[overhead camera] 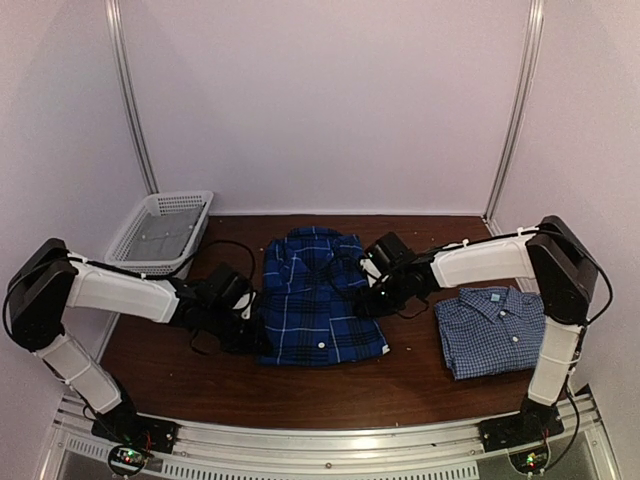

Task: Fold and stack the long sleeve shirts
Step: Smooth out the 2/3-rectangle-folded shirt at the center of the board.

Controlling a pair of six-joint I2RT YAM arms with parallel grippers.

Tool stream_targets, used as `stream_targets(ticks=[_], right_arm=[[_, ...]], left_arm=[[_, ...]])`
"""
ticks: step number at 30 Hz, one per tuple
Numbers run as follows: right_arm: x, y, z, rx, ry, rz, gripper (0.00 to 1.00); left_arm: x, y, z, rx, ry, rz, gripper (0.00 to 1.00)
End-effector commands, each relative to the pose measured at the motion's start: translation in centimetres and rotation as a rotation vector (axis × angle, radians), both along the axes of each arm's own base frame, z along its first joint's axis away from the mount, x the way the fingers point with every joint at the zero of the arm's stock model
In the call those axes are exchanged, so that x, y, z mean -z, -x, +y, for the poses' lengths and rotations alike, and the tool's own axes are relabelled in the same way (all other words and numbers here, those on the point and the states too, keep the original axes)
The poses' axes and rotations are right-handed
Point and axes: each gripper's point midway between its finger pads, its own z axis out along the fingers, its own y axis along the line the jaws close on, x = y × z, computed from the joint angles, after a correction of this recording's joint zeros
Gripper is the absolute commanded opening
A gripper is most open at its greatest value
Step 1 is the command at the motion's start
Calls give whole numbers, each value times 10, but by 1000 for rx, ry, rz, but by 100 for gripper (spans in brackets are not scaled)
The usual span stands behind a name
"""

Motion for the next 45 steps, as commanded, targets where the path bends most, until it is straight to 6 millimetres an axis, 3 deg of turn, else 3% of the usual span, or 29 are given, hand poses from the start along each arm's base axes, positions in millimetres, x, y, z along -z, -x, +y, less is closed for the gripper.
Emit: stream_targets(ticks=[1,7,13,17,22,27,35,40,45], right_arm=[[-4,-4,-5,29,-40,-20,38],[2,-5,-24,63,-28,-7,38],[-15,1,-31,66,-23,-33,37],[-34,12,-27,54,-33,-64,37],[-43,43,-6,-1,-54,-62,37],[-27,70,3,-30,-47,-23,36],[18,97,-23,4,-5,60,35],[30,107,-31,13,-1,84,35],[25,109,-33,13,-12,81,36]], left_arm=[[-4,1,-1,-11,31,-10,10],[0,6,2,-10,27,3,10],[-4,11,7,-12,24,4,10],[-11,12,9,-13,28,-4,11],[-27,11,5,-10,62,-25,11],[-30,11,-5,11,66,-35,11],[6,28,9,-6,-11,34,11],[20,42,23,-17,-39,73,10],[22,50,33,-22,-59,84,11]])
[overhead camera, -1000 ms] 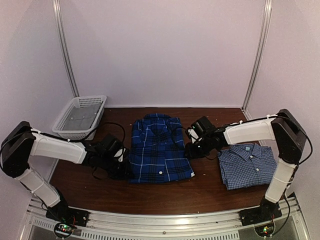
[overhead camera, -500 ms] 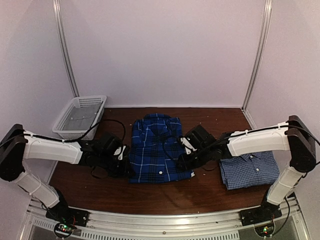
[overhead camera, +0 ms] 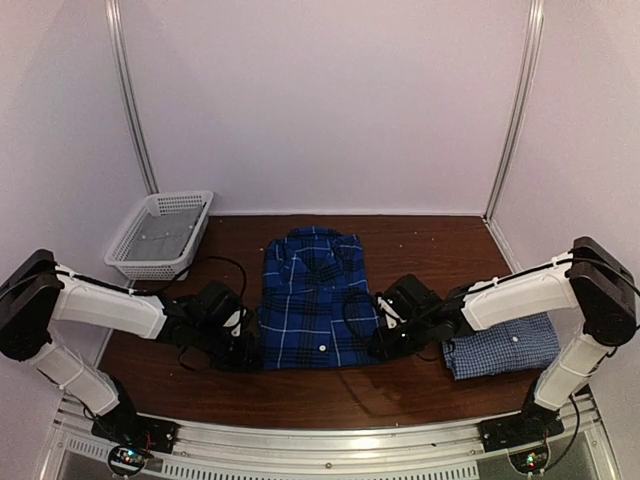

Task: Fold and stack the long sleeve shirts
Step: Smooth out the 2/3-rectangle-folded shirt at the center of the board.

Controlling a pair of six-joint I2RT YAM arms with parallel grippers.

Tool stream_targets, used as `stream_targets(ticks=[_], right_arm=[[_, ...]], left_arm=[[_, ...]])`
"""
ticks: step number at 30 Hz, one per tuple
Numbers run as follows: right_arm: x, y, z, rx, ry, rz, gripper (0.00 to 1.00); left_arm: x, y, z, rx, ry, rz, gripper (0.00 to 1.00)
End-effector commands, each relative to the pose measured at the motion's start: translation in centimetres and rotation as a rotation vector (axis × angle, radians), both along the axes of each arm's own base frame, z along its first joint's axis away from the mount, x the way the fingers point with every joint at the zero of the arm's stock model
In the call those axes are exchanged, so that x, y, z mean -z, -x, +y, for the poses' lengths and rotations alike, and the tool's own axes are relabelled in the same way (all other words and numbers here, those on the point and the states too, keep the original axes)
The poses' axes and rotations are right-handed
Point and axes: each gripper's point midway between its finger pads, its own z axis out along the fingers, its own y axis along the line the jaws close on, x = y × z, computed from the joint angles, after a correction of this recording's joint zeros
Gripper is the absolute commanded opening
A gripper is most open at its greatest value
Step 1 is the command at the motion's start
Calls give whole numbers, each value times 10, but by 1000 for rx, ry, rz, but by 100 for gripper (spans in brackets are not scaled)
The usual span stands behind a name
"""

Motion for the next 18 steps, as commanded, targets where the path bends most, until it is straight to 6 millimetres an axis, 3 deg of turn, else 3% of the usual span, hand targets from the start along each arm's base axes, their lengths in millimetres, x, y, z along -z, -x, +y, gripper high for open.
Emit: stream_targets(ticks=[1,9,18], right_arm=[[-1,8,-8,13,5,15,38],[-20,12,-17,46,-44,3,47],[-14,26,-20,62,-142,68,47]], left_arm=[[6,12,16,-16,-48,22,11],[-12,15,23,-48,-6,-16,17],[-24,12,6,-23,110,-54,24]])
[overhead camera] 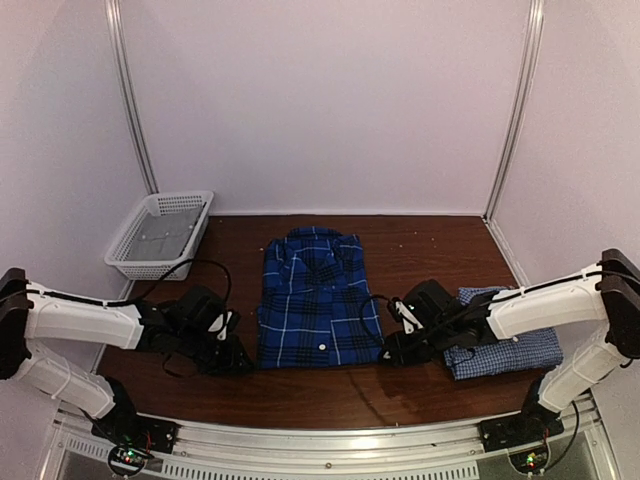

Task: Fold and stack the long sleeve shirts
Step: Smooth out the 2/3-rectangle-folded shirt at the center of the board, then pick up the 2/3-rectangle-folded shirt from the center of the board.

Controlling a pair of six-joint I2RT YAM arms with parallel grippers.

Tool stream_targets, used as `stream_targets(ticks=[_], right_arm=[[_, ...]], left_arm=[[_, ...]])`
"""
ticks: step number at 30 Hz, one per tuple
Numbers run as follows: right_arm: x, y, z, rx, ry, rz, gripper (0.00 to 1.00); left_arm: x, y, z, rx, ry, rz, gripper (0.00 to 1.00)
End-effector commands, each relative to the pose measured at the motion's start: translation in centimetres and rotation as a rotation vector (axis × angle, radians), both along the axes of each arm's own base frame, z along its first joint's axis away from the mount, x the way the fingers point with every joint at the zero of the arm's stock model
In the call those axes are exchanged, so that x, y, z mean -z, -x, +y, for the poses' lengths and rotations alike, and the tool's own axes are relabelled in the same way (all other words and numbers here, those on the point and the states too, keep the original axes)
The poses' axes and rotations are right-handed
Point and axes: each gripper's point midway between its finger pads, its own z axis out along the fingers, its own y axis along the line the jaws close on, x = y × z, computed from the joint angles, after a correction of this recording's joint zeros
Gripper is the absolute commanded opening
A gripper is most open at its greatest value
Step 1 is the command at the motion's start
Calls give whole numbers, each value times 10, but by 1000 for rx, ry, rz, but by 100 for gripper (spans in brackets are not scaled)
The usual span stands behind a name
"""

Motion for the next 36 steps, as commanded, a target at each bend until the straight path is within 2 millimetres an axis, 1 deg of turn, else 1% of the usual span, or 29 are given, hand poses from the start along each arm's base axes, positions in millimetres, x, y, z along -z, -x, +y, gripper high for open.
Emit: stream_targets(ticks=[1,4,8,14,19,30,36], right_arm=[[-2,3,3,18,-80,26,46],[0,4,3,26,-109,29,44],[-1,3,3,32,-135,24,44],[0,5,5,22,-149,39,43],[-3,1,10,27,-178,21,43],[8,1,11,37,-175,39,40],[10,0,13,39,-183,41,36]], left_arm=[[-10,-5,-15,19,80,-37,24],[-10,-7,-18,28,88,-45,25],[-11,-8,-23,46,99,-52,26],[-3,-8,-27,62,96,-31,26],[1,-9,-27,59,85,-25,27],[11,-12,-27,46,55,-6,27],[11,-15,-29,37,53,-5,26]])
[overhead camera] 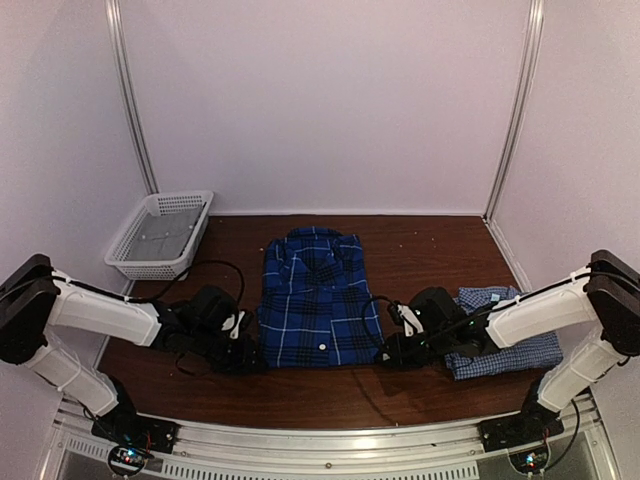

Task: Fold and stack the long sleeve shirts
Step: Pick up the 2/3-rectangle-folded shirt from the center of the board.

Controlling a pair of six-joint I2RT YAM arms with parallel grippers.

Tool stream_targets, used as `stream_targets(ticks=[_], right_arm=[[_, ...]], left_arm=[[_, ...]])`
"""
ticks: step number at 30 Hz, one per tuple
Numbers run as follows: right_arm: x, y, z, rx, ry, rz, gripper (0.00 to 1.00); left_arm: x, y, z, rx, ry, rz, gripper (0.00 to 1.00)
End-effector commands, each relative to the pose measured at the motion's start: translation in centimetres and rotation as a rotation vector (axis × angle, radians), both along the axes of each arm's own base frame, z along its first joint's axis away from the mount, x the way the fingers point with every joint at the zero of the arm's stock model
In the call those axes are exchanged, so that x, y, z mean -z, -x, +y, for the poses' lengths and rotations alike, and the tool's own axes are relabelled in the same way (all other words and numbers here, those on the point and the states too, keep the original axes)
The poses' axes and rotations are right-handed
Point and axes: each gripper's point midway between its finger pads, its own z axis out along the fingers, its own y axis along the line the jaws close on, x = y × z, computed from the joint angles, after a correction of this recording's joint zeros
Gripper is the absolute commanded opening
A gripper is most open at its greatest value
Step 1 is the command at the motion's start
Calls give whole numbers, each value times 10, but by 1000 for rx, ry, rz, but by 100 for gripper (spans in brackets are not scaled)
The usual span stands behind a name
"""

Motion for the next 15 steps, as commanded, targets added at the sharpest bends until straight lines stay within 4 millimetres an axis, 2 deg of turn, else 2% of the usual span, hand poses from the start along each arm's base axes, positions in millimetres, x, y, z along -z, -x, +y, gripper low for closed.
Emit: stream_targets(ticks=[1,6,9,15], right_arm=[[2,-2,1,8,-13,-1,35],[2,-4,3,7,-20,-7,30],[1,-4,4,7,-22,-7,25],[-1,-4,6,-3,-30,-11,9]], left_arm=[[1,-6,-4,-6,-9,-16,23],[-1,-10,-3,-22,-18,-23,13],[-2,-10,-1,-28,-31,-26,11],[-6,-10,3,-34,-41,-38,0]])
